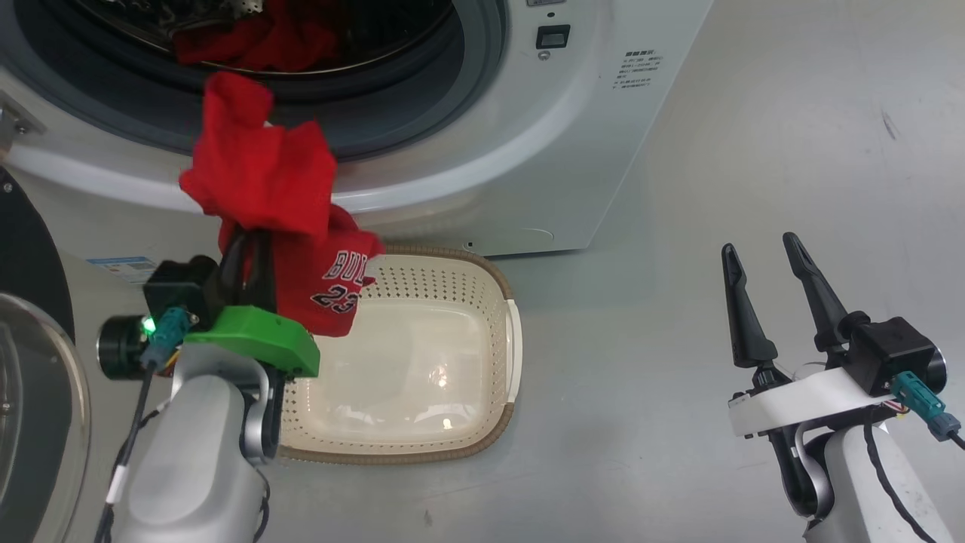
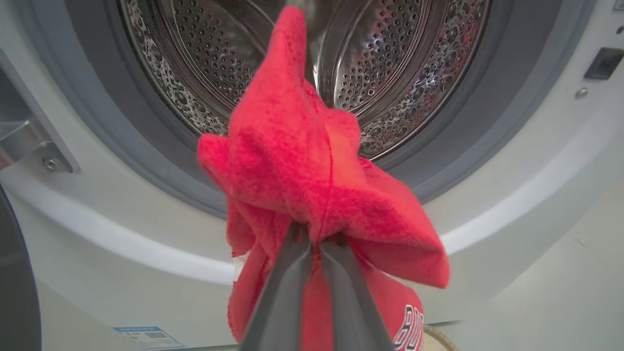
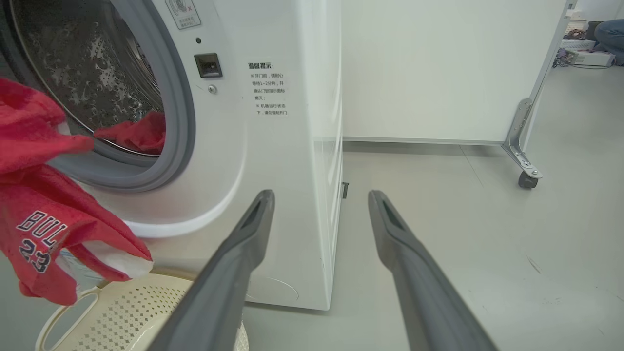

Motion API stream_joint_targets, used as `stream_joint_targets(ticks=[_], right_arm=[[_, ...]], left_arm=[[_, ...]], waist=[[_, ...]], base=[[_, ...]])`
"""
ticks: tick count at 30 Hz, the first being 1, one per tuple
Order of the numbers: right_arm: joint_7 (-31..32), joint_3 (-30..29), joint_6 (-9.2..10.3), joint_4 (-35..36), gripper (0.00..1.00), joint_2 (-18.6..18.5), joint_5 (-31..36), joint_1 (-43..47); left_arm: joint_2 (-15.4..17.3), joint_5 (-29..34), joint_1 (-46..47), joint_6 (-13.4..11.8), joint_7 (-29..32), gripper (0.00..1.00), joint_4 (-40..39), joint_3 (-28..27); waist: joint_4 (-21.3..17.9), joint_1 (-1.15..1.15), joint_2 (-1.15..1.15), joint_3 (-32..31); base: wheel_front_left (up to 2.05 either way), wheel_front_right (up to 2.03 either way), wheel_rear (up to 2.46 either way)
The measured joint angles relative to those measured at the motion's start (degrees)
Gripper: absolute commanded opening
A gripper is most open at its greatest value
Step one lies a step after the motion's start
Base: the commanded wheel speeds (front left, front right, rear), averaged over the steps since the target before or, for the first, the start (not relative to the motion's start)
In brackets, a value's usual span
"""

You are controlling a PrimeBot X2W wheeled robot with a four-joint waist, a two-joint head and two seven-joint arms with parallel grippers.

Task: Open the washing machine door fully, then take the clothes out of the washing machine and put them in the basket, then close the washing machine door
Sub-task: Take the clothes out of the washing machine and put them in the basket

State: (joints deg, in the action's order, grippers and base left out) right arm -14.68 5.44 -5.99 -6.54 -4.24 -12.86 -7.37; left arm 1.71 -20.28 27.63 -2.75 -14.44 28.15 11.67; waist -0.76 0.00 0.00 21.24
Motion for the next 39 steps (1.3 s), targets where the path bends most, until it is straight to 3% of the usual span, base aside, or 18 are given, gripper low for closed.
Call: stream_joint_targets(ticks=[11,34,35,36,37,39], right_arm=[[0.0,1.82,-0.43,0.68,1.0,0.14,0.0,0.27],[0.0,4.24,-0.66,1.0,1.0,0.53,-0.21,-1.74],[0.0,4.25,-0.67,0.96,1.0,0.53,-0.23,-1.82],[0.0,4.25,-0.67,0.91,1.0,0.53,-0.3,-1.87],[0.0,4.25,-0.67,0.86,1.0,0.53,-0.3,-1.87],[0.0,4.01,-0.67,0.86,1.0,0.54,-0.45,-1.87]], left_arm=[[0.07,-1.29,-7.97,-0.05,0.01,0.0,3.9,3.63],[0.08,-5.04,-2.87,0.02,6.11,0.0,19.53,7.77],[0.08,-5.56,-2.6,0.02,6.41,0.32,20.14,7.82],[0.08,-6.02,-2.35,0.02,6.67,0.79,20.71,7.84],[0.08,-6.28,-2.13,0.02,6.79,1.0,21.23,7.87],[0.05,-6.37,-1.52,0.01,6.82,1.0,21.97,8.33]], waist=[[-0.7,0.0,0.0,0.39],[-4.71,0.0,0.0,4.04],[-4.93,0.0,0.0,4.07],[-5.14,0.0,0.0,4.08],[-5.35,0.0,0.0,4.09],[-5.63,0.0,0.0,4.13]], base=[[0.0,0.0,0.0],[0.0,0.0,0.0],[0.0,0.0,0.0],[0.0,0.0,0.0],[0.0,0.0,0.0],[0.0,0.0,0.0]])
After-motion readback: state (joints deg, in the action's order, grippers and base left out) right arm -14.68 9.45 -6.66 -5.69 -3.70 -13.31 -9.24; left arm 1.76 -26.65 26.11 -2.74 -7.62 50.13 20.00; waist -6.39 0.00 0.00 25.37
